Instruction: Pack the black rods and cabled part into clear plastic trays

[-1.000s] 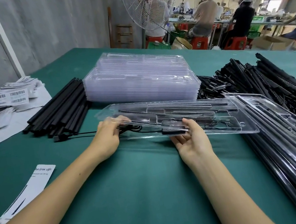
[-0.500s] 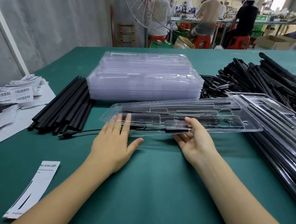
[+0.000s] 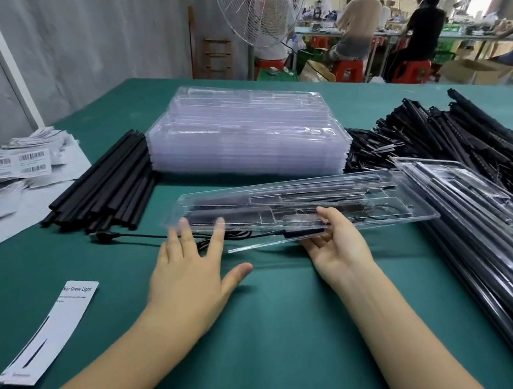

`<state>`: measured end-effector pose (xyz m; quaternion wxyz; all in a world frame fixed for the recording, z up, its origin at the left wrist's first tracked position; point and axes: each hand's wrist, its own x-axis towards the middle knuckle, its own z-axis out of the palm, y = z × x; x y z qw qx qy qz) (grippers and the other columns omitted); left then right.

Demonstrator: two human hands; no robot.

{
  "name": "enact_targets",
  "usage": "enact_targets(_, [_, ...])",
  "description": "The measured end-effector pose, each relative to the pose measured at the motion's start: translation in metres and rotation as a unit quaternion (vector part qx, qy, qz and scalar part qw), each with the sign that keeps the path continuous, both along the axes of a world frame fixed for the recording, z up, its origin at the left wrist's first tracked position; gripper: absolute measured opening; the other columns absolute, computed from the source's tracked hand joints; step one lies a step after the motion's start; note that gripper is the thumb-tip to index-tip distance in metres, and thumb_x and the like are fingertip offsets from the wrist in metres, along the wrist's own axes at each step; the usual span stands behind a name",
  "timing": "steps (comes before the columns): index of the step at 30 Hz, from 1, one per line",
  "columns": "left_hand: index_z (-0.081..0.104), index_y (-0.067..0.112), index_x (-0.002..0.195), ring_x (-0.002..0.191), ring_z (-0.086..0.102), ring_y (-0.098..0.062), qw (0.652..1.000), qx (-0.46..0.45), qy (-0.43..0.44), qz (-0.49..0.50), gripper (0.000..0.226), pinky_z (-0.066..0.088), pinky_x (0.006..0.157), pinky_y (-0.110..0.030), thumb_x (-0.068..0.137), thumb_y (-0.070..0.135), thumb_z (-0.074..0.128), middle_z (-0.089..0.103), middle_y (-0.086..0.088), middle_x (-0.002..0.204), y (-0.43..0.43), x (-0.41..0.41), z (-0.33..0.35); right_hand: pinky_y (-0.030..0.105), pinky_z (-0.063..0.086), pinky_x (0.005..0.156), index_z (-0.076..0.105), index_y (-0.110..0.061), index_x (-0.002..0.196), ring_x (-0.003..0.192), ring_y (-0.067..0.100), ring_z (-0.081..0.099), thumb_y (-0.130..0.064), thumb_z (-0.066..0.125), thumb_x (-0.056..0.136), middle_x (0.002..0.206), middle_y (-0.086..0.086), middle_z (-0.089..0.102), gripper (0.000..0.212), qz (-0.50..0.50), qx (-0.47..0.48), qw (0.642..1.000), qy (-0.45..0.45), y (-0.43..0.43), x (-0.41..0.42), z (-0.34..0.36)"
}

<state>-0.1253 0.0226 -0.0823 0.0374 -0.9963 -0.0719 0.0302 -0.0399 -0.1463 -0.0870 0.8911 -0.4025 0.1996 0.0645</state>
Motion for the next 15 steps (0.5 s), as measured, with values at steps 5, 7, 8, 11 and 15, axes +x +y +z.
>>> enact_targets(5, [-0.014, 0.024, 0.15, 0.139, 0.018, -0.047, 0.993, 0.081, 0.034, 0.077, 0.091, 0.022, 0.111, -0.046, 0.077, 0.077, -0.003, 0.01, -0.037, 0.151, -0.022, 0.023, 0.001, 0.032, 0.051, 0.07, 0.055, -0.007, 0.076, 0.067, 0.021, 0.058, -0.004, 0.056, 0.089, 0.068, 0.006, 0.057, 0.013, -0.009, 0.001, 1.0, -0.006, 0.001, -0.001, 0.0])
enact_targets(7, [-0.013, 0.027, 0.15, 0.133, 0.028, -0.049, 0.989, 0.083, 0.058, 0.103, 0.087, 0.03, 0.106, -0.046, 0.081, 0.078, 0.001, 0.019, -0.042, 0.145, -0.03, 0.031, 0.006, 0.031, 0.051, 0.07, 0.055, -0.007, 0.076, 0.068, 0.021, 0.058, -0.003, 0.056, 0.089, 0.068, 0.006, 0.057, 0.014, -0.013, 0.003, 1.0, -0.003, 0.001, -0.002, 0.0])
enact_targets(8, [-0.014, 0.029, 0.149, 0.132, 0.03, -0.049, 0.989, 0.074, 0.067, 0.111, 0.085, 0.032, 0.105, -0.046, 0.081, 0.078, 0.002, 0.021, -0.043, 0.143, -0.031, 0.033, 0.006, 0.031, 0.051, 0.069, 0.055, -0.007, 0.076, 0.069, 0.021, 0.059, -0.003, 0.055, 0.089, 0.069, 0.006, 0.057, 0.014, -0.012, 0.005, 1.0, -0.002, 0.002, -0.002, -0.001])
enact_targets(11, [-0.022, 0.029, 0.147, 0.134, 0.024, -0.049, 0.992, 0.027, 0.073, 0.101, 0.088, 0.025, 0.111, -0.048, 0.08, 0.079, 0.004, 0.013, -0.042, 0.146, -0.022, 0.032, 0.001, 0.03, 0.051, 0.068, 0.054, -0.008, 0.078, 0.072, 0.022, 0.06, -0.003, 0.055, 0.089, 0.076, 0.008, 0.059, 0.012, -0.006, 0.009, 1.0, -0.001, 0.004, -0.004, 0.0])
enact_targets(15, [-0.032, 0.026, 0.142, 0.146, -0.012, -0.028, 0.988, -0.132, 0.085, 0.006, 0.094, 0.0, 0.117, -0.037, 0.073, 0.079, 0.004, -0.014, -0.021, 0.156, 0.017, 0.021, 0.0, 0.036, 0.051, 0.075, 0.055, -0.007, 0.078, 0.07, 0.023, 0.059, -0.003, 0.056, 0.089, 0.073, 0.009, 0.059, 0.012, -0.014, 0.018, 1.0, 0.001, 0.002, -0.004, 0.003])
